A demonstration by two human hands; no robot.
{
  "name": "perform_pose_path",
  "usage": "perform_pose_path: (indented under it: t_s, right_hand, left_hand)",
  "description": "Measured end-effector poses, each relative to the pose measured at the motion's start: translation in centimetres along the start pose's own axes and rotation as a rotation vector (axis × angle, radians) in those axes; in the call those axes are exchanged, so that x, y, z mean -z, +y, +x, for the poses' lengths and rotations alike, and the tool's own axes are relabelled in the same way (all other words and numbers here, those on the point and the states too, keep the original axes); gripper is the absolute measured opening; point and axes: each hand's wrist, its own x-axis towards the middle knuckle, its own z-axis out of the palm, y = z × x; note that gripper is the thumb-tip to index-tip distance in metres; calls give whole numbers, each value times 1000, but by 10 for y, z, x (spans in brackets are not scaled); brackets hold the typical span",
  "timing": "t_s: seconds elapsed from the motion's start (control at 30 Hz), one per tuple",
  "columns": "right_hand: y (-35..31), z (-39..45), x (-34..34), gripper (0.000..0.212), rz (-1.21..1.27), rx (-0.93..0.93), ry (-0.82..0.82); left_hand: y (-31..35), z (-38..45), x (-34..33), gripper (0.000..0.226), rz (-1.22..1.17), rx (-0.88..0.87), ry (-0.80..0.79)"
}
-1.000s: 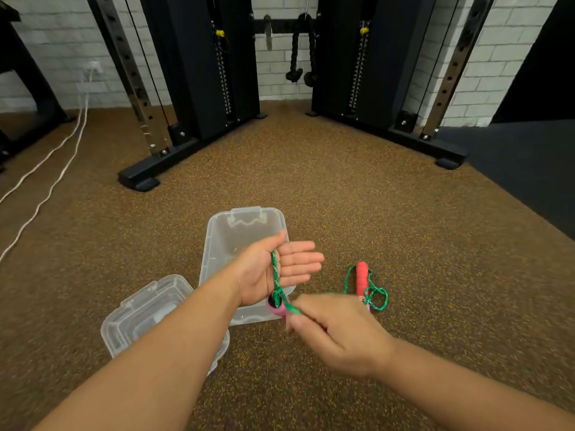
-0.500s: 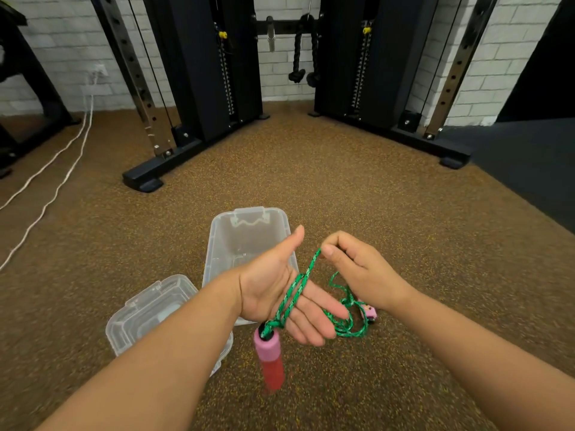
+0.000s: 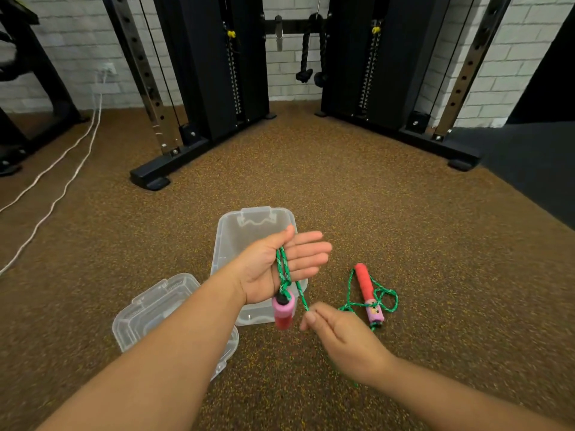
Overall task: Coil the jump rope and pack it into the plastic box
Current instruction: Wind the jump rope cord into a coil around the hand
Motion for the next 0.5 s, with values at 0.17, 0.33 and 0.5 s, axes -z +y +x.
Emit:
perform_pose_path:
  t_s: [0.17, 0.33, 0.5]
  right_hand:
    - [-12, -5, 6, 28, -55, 122, -6]
    - [-32, 1, 35, 28, -47, 281, 6]
    - [-41, 21, 65, 19, 151, 279, 58]
  left_hand:
    - [1, 4, 0, 73, -87, 33, 52]
    - [0, 6, 2, 86, 80, 111, 76]
    - [-4, 0, -3, 102, 277, 241, -67]
